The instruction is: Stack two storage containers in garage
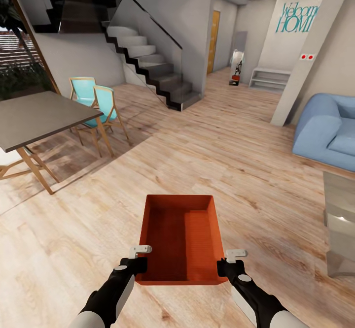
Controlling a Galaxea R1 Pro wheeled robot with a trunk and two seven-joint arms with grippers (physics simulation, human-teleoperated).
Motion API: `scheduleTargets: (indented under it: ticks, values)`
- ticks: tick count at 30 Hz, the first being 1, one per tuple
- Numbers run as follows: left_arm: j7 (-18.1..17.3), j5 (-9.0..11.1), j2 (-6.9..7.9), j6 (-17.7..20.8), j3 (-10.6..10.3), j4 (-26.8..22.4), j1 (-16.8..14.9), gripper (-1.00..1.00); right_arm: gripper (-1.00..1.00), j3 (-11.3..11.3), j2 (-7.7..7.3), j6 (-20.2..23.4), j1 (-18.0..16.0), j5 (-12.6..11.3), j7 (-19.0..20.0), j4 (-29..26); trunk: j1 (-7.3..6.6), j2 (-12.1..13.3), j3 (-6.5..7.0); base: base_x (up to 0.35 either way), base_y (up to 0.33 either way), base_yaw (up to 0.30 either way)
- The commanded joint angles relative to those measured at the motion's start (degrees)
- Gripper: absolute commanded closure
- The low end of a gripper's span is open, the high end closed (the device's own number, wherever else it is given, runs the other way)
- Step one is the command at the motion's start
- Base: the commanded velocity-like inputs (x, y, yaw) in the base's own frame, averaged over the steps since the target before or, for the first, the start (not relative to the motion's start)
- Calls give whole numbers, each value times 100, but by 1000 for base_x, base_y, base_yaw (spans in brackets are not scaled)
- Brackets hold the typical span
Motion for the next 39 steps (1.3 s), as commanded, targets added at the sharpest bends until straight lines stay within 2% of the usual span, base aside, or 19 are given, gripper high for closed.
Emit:
scheduleTargets:
  ticks: [1, 9, 33, 39]
  values:
    - [-96, 25, 6, 32, -48, -15, -1, 100, 100, 56, -219, -8, -8, -102, -12, -6, 0, -4, -4, 0, 0, 0]
    - [-96, 25, 6, 32, -48, -15, -2, 100, 100, 56, -211, -1, -8, -98, -13, -6, 0, -4, 4, 0, 0, -27]
    - [-96, 25, 6, 34, -48, -15, -2, 100, 100, 56, -220, -3, -8, -102, -12, -6, 0, -4, 78, 0, 0, -216]
    - [-96, 25, 6, 37, -48, -15, -2, 100, 100, 56, -223, -8, -8, -102, -12, -6, 0, -4, 87, 0, 0, -71]
